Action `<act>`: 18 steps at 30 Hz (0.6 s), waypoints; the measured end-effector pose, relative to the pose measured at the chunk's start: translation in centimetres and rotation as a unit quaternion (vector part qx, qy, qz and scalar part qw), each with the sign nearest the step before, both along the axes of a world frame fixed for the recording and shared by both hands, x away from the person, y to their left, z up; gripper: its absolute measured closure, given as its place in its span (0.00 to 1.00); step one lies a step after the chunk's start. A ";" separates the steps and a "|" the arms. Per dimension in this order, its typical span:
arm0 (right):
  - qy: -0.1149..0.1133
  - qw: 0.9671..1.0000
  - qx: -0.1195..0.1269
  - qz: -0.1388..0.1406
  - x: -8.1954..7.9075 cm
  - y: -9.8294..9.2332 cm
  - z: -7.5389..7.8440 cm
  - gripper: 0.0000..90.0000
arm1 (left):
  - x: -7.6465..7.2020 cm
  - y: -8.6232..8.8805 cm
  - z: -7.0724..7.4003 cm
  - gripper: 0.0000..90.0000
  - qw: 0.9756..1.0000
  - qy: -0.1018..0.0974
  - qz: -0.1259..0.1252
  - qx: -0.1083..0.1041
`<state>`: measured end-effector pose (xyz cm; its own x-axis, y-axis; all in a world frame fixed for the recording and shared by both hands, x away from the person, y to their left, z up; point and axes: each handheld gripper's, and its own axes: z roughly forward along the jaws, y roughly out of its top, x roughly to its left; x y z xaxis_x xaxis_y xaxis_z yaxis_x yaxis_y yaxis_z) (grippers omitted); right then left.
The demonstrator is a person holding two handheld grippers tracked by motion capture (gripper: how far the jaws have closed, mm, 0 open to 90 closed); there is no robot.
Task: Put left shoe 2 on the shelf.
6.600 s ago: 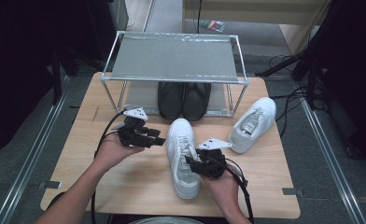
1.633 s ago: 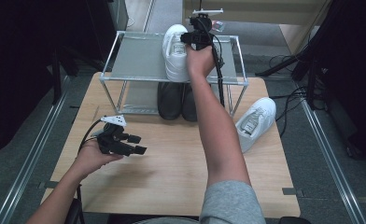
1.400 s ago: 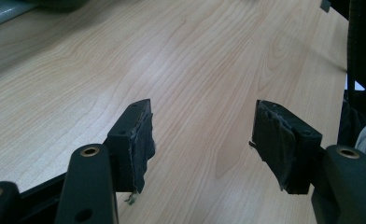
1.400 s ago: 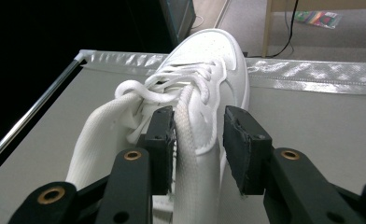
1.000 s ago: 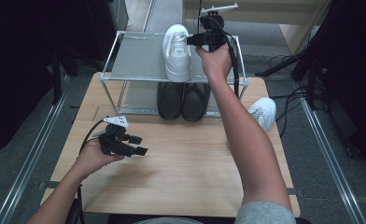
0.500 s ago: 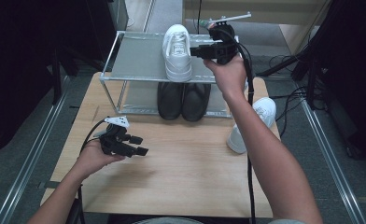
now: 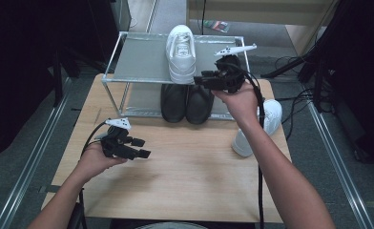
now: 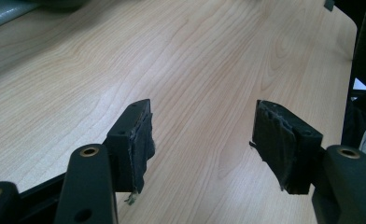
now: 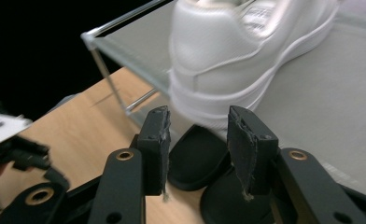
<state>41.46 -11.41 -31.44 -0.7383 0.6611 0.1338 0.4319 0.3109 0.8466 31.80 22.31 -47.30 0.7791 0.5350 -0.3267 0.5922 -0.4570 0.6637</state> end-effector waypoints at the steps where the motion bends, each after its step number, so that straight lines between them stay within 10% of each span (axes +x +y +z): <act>1: 0.001 1.000 0.001 0.002 -0.2 0.0 -0.2 0.67 | 0.0 0.0 0.0 0.42 1.000 0.001 -0.001 0.001; 18: 0.001 0.999 0.019 0.048 -5.4 -2.1 -4.4 0.64 | 0.0 -0.1 0.0 0.42 1.000 0.001 -0.002 0.002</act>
